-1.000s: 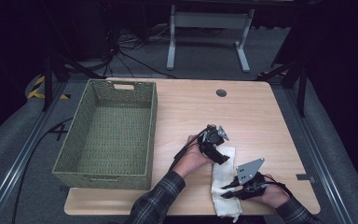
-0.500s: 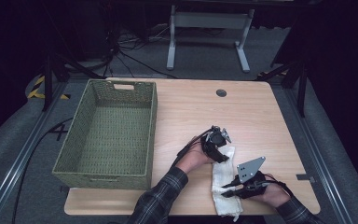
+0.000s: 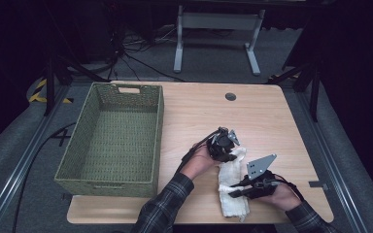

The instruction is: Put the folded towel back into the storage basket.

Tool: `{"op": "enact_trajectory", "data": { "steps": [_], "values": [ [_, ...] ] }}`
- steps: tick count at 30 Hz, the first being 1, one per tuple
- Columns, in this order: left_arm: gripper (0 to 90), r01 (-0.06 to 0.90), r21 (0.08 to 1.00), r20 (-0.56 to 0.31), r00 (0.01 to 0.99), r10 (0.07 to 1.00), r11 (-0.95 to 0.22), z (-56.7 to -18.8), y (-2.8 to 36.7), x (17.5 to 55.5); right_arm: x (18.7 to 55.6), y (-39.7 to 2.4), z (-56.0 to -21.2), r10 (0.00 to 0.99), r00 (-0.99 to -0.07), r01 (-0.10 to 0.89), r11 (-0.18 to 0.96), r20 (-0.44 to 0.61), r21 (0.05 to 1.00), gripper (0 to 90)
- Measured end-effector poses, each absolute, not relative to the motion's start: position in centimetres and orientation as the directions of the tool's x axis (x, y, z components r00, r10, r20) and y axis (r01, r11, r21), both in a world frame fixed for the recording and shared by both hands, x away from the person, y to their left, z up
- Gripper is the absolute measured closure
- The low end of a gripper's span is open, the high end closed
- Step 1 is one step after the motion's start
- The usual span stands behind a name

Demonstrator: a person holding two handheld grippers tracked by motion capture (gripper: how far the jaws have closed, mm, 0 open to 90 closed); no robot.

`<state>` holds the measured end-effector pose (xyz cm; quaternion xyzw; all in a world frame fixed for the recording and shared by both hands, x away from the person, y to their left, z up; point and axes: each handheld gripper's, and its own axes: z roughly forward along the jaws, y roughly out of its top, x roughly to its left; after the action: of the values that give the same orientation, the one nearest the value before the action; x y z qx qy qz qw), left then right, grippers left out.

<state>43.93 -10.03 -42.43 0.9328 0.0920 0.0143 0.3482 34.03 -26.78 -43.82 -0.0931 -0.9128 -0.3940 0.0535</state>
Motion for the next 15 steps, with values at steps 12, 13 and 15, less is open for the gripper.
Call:
{"op": "enact_trajectory", "data": {
  "steps": [12,13,15],
  "values": [
    [80.1,0.168,0.694,-0.016,0.976,0.218,-0.7,-38.4,-8.0,42.9,35.2,-26.3,-41.6,0.144,-0.977,0.212,0.637,0.155,0.741,79.1],
    [80.1,0.162,0.694,-0.013,0.977,0.213,-0.702,-38.1,-7.8,42.9,35.4,-26.2,-41.1,0.147,-0.977,0.213,0.628,0.154,0.748,79.1],
    [80.1,0.167,0.698,-0.012,0.975,0.221,-0.697,-37.3,-7.3,42.7,35.7,-26.0,-40.3,0.146,-0.979,0.205,0.622,0.145,0.756,79.1]
  ]
}}
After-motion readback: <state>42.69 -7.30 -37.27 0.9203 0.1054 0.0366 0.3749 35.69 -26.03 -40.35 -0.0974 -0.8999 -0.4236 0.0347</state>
